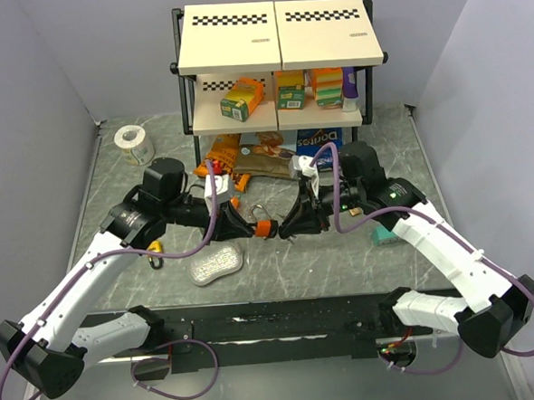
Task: Lock with the key
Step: Lock the lock, then place the key at the center of the board.
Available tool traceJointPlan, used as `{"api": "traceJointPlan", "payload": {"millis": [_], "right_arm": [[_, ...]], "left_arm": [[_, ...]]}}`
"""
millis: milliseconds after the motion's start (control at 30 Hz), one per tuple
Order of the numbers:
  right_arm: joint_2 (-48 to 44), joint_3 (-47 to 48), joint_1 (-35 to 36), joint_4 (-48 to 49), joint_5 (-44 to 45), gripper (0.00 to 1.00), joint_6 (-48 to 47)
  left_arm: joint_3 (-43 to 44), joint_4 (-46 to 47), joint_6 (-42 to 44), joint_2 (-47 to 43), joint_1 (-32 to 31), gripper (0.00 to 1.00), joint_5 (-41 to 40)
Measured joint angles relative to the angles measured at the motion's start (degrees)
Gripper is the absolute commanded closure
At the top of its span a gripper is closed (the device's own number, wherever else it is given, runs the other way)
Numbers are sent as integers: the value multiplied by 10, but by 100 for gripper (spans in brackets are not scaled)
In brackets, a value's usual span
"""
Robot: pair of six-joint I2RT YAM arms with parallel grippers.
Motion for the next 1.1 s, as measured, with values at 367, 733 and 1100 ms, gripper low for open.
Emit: {"api": "traceJointPlan", "payload": {"millis": [367,733,1100], "right_arm": [[-17,-2,-14,-75,-5,100,-104],[-4,-84,-202,-216,39,100,-212],[137,-158,-263,-218,182,100,-281]], "left_arm": [[-1,2,3,6,17,99,-1],[-1,1,23,43,59,99,8],[-7,-11,60,81,43,99,4]]}}
